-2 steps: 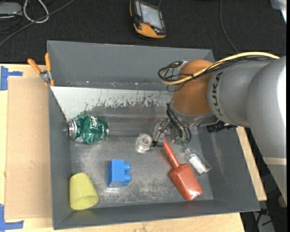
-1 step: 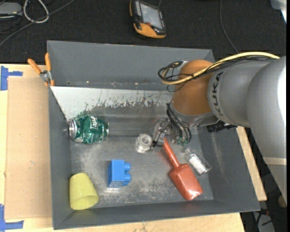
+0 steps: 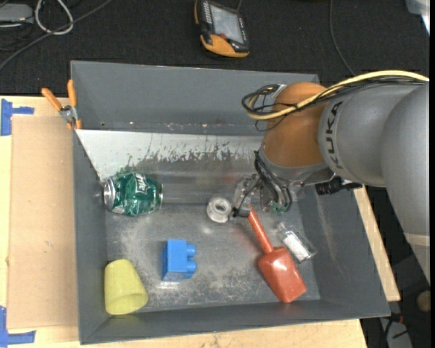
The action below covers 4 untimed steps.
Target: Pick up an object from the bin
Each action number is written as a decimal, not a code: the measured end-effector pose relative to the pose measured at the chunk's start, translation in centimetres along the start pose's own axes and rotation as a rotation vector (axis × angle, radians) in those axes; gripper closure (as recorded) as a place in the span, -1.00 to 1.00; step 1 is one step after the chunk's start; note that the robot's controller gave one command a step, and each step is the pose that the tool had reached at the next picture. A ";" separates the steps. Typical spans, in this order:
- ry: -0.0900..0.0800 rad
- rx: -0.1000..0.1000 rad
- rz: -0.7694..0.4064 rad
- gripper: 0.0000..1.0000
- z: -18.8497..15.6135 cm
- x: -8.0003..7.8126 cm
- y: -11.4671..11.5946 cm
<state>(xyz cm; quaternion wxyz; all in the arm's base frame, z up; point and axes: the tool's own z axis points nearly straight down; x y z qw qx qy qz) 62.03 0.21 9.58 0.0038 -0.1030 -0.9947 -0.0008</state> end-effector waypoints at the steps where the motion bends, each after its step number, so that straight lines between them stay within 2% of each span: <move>1: -0.006 -0.001 0.000 1.00 -2.7 -0.1 0.0; 4: -0.004 -0.002 -0.002 1.00 -8.2 -0.1 0.0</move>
Offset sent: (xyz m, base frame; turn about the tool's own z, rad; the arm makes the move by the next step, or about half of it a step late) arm 0.0016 -0.0002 0.0419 -0.0002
